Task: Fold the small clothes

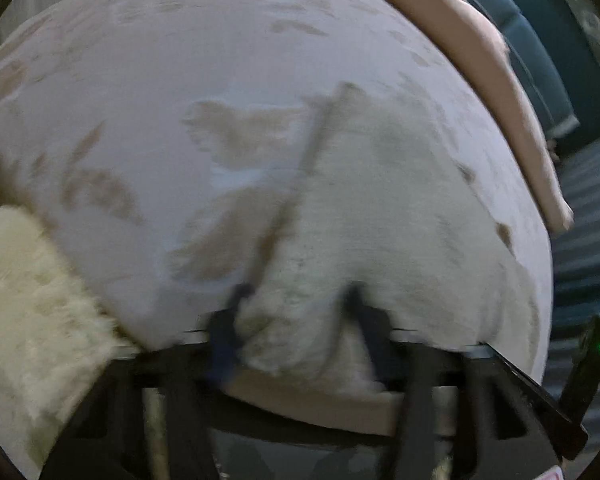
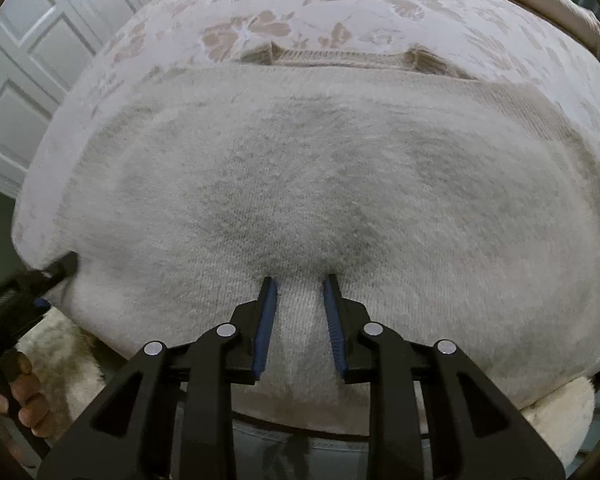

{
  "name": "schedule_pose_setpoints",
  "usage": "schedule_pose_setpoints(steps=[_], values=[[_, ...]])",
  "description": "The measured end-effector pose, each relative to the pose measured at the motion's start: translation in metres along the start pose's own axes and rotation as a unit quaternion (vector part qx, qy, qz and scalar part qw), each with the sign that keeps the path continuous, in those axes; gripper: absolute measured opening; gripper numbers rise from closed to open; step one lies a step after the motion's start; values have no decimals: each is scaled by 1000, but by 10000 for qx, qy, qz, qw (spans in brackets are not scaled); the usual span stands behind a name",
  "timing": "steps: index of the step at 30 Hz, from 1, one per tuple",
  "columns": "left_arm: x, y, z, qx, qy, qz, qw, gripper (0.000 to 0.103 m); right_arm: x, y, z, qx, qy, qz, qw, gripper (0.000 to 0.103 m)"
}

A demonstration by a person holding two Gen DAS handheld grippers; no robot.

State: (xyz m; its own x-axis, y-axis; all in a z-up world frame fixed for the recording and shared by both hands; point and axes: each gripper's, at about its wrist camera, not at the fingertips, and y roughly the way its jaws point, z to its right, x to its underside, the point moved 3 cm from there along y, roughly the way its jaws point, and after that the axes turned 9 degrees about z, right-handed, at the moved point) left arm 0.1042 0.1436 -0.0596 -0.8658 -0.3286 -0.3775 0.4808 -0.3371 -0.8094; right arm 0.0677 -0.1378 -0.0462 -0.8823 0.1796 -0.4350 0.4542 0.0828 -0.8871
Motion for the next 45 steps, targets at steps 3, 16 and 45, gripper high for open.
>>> schedule_pose_setpoints(steps=[3,16,45], values=[[-5,-16,26,21,643,243,9976,17,7,-19,11,-301,349,150,9988,35],[29,-84,278,1703,2873,820,9390,7,71,-103,123,67,1315,765,9883,37],[130,11,180,-129,3213,-263,9465,65,-4,-41,135,-1192,2072,224,9708,66]])
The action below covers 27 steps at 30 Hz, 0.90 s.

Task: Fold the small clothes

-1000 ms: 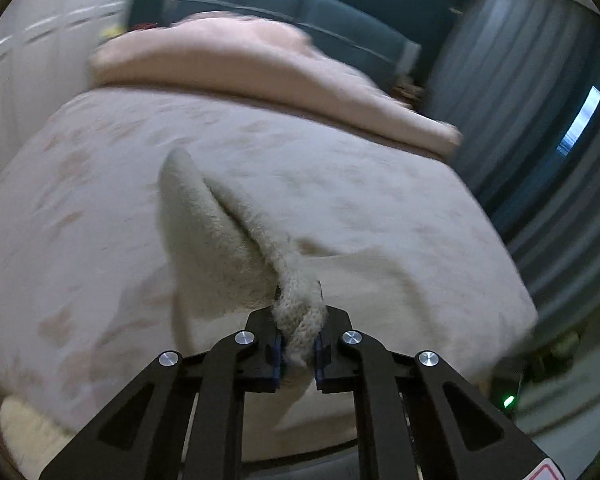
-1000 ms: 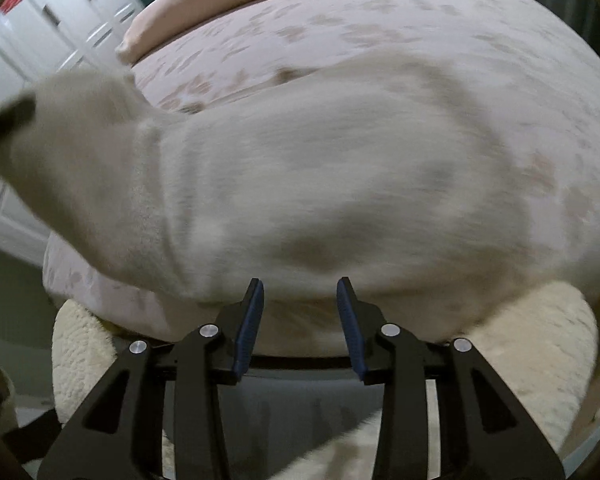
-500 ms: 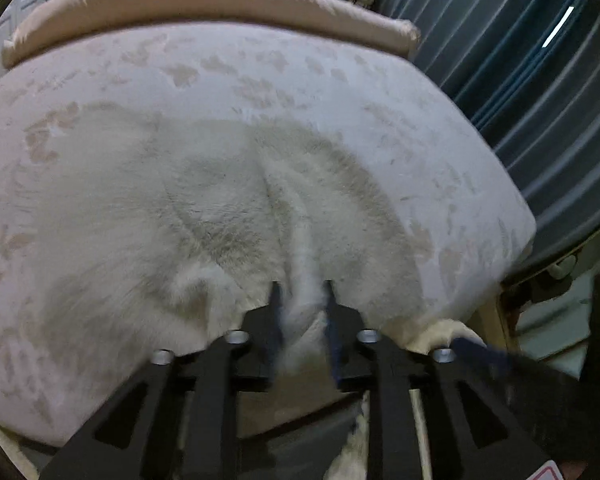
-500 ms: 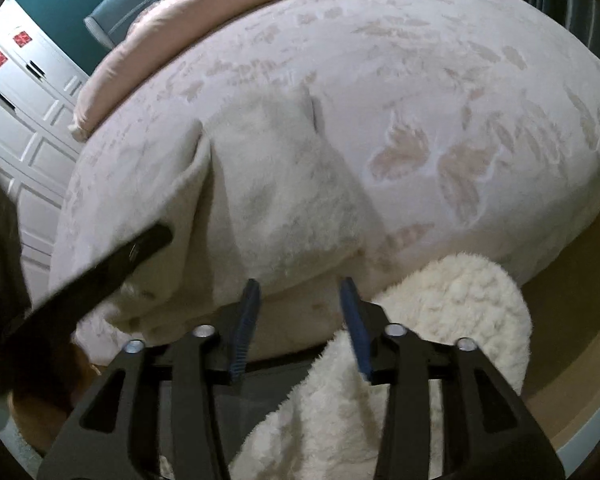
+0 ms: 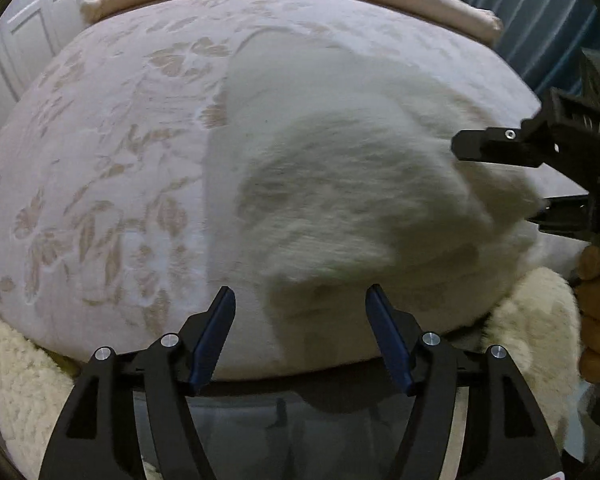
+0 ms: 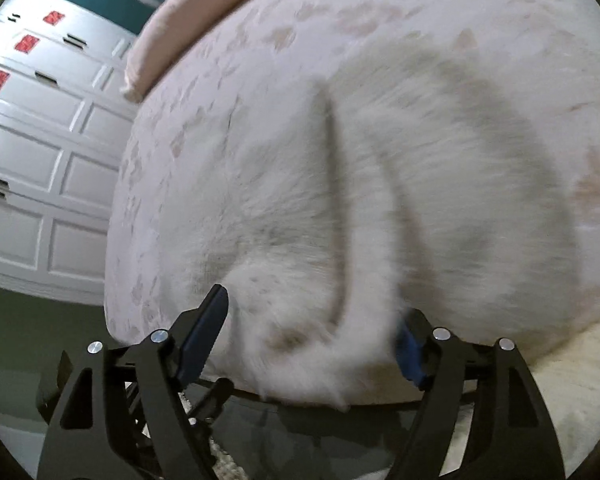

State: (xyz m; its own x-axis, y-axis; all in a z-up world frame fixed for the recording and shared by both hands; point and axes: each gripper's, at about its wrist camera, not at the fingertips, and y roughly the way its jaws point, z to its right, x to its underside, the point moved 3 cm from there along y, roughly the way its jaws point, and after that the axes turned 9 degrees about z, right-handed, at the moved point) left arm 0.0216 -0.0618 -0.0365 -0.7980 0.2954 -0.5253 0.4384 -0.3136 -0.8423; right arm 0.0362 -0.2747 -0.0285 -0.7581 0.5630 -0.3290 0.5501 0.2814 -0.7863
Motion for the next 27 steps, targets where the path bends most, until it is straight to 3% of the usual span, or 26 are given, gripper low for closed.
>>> schedule_pose_setpoints(steps=[2,4,7,9,11,12,13,14,15,16,18,20,23,27], values=[[-1,6,-10,-176,-41,-5,9998,65,-2,8,-16,153,-274,-58,9995,22],[-5,6,-17,-186,-224,-28,9996,65,-11,-16,-41,-83,-647,344,9973,19],[-10,-8,-20,45,-387,122,9992,67,-29,-89,-58,-1060,-571,1185,9856,17],[-13,-19,-14,236,-369,254,9987,67,-32,-130,-52,-1198,-605,1720,9759,17],[-16,-27,-7,308,-276,371,9985,67,-32,-148,-23,-811,-593,2008,9745,18],[-18,-28,-3,340,-220,408,9983,67,-30,-141,2,-308,-607,1964,9782,18],[-18,-26,0,340,-179,395,9985,67,-27,-129,22,152,-643,1817,9811,18],[-19,-24,2,334,-178,360,9986,67,-22,-99,58,776,-574,1403,9854,18],[-18,-22,3,374,-199,312,9986,67,-16,-76,88,1144,-334,1056,9872,18],[-18,-18,4,388,-244,231,9987,67,-11,-64,104,1237,-117,882,9883,18],[-17,-20,5,371,-296,218,9986,67,-7,-66,115,923,249,960,9908,18],[-19,-25,2,313,-300,322,9985,67,-13,-76,98,873,145,1066,9904,18],[-20,-29,-6,91,-353,376,9986,67,-34,-99,22,673,-730,1386,9854,18],[-19,-52,-35,-222,-795,598,9948,67,-46,-118,-102,-552,-1715,1586,9708,18]])
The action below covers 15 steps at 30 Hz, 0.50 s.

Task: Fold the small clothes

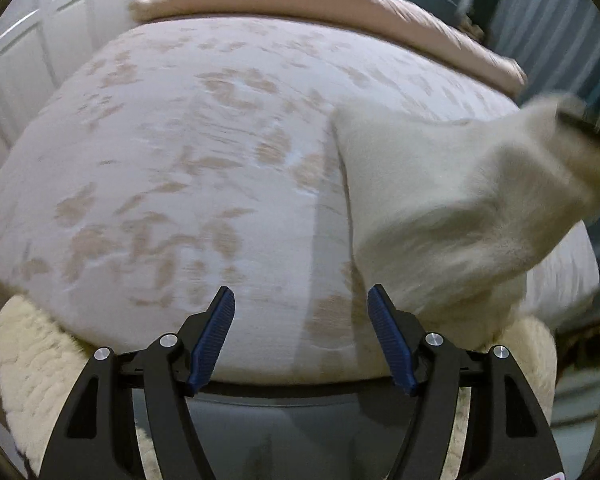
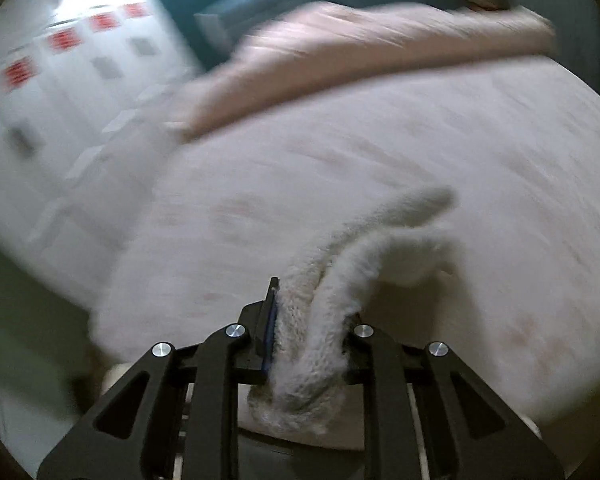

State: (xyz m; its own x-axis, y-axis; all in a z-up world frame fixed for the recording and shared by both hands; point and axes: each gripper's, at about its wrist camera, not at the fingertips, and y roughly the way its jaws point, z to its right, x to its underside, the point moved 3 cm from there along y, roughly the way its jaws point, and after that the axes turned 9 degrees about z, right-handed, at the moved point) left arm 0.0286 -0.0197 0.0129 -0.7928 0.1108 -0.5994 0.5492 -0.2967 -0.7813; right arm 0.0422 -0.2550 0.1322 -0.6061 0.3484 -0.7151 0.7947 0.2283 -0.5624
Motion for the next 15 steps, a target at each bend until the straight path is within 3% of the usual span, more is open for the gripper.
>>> schedule_pose_setpoints(steps=[1,4,8,10,13,15], values=[[-1,-8,-13,-152,-138,76,9998,67,-5,9,-30,-437,-152,-37,9989,18],[1,-25,-45,-531,-474,192,9973,68,3,54,-98,-996,-491,-441,9928,18],[8,-46,-97,-999,-1129,297,9881,68,44,127,-158,-1107,-890,-1301,9813,18],[13,-52,-119,-1097,-1407,280,9836,68,69,161,-178,-947,-1076,-1700,9750,18],[17,-54,-135,-1151,-1620,268,9797,68,84,172,-184,-879,-1049,-1891,9724,17],[17,-53,-135,-1073,-1675,275,9796,68,66,151,-172,-936,-898,-1648,9778,17]])
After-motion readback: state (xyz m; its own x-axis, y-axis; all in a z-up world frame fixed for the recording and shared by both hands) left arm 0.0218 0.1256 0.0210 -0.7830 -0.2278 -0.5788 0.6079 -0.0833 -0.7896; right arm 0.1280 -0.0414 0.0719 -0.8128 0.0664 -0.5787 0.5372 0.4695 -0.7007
